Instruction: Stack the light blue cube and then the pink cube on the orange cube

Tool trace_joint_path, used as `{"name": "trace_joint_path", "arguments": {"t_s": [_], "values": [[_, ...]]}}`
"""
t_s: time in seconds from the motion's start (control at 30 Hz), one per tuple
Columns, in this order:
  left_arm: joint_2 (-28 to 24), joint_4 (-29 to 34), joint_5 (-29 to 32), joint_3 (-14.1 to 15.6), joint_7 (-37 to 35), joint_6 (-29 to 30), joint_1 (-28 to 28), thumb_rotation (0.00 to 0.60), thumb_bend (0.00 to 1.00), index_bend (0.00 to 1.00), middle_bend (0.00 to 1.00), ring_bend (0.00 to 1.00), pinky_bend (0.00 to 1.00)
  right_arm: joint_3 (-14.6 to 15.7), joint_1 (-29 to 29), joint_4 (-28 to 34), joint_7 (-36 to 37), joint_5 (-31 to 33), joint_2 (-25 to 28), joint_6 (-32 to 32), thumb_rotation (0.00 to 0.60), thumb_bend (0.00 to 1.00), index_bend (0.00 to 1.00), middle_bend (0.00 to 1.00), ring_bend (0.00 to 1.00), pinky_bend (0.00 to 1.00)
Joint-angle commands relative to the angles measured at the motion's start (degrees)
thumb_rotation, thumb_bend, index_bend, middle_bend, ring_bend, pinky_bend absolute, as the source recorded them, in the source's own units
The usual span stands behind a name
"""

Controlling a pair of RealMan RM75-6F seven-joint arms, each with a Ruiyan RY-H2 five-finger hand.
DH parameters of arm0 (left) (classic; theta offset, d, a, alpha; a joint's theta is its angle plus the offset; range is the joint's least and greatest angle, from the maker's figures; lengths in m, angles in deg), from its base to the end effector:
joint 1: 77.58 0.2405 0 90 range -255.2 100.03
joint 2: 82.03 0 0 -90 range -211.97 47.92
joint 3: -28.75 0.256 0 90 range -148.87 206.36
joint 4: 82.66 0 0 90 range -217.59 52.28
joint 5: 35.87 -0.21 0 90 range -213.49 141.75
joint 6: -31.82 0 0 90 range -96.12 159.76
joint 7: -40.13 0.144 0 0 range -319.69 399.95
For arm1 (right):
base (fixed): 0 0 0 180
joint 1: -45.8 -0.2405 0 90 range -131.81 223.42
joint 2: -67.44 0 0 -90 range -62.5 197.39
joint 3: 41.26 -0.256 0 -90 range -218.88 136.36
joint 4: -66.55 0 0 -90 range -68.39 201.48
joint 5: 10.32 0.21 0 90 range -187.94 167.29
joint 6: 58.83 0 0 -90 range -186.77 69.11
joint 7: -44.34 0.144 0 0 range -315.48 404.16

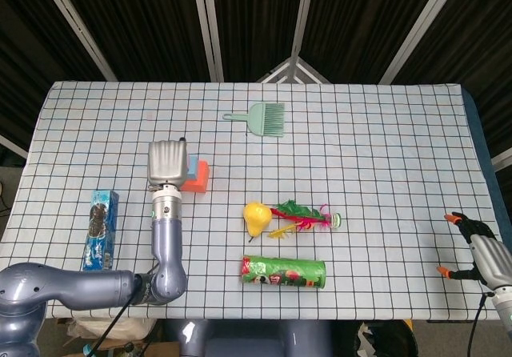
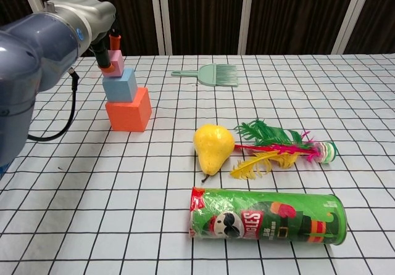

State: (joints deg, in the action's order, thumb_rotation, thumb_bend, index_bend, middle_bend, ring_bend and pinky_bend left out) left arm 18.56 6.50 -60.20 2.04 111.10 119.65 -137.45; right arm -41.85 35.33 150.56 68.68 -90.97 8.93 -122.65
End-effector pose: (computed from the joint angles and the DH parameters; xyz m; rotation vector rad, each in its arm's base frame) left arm -0.0486 0.3805 0.0075 -1.4215 -0.7420 -0.5366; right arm -0.3704 -0.2009 0.1711 1.3575 -1.3272 0.7704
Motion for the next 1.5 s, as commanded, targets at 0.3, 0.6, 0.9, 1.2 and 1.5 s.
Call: {"name": "trace_joint_path", "arguments": {"t_s": [0.3,0.6,0.9,1.2,1.5], "values": [[0.4,-0.6,0.3,0.3,-0.4,-0.3,-0.3,0.6,0.41,0.46,0.93,0.8,0.91,0.0,0.0,-0.1,0.2,0.1,0.0,0.2,0.6,0.14,0.14,0.09,0.1,0.06],[0.0,-0.2,1.1,0.3,0.0,-0.3,-0.4,0.6,0.36,0.4,0.93,0.8,0.91,0.0,0.0,0.0,0.3,0.2,0.2,0.3,0.6,0.14,0.14,0.09,0.1,0.06],[-0.1,-0.1,1.0,0.9,0.2,-0.5,-0.7,0.6,0.33,0.33,0.92,0.79,0.9,0.2,-0.2,0.4,0.6,0.2,0.6,1.1,0.6,0.11,0.14,0.09,0.1,0.06],[-1.1,2.7,1.0,1.5,1.8,1.0,-0.8,0.6,0.28,0.26,0.91,0.77,0.89,0.1,-0.2,0.7,0.0,0.9,0.8,1.5,0.6,0.11,0.14,0.09,0.1,0.06],[-19.1,36.3,-11.9,4.7,-4.2,12.5,10.1,0.6,0.27,0.2,0.9,0.77,0.89,0.0,0.1,1.3,-0.2,0.9,1.2,0.9,0.6,0.11,0.14,0.09,0.1,0.06]]}}
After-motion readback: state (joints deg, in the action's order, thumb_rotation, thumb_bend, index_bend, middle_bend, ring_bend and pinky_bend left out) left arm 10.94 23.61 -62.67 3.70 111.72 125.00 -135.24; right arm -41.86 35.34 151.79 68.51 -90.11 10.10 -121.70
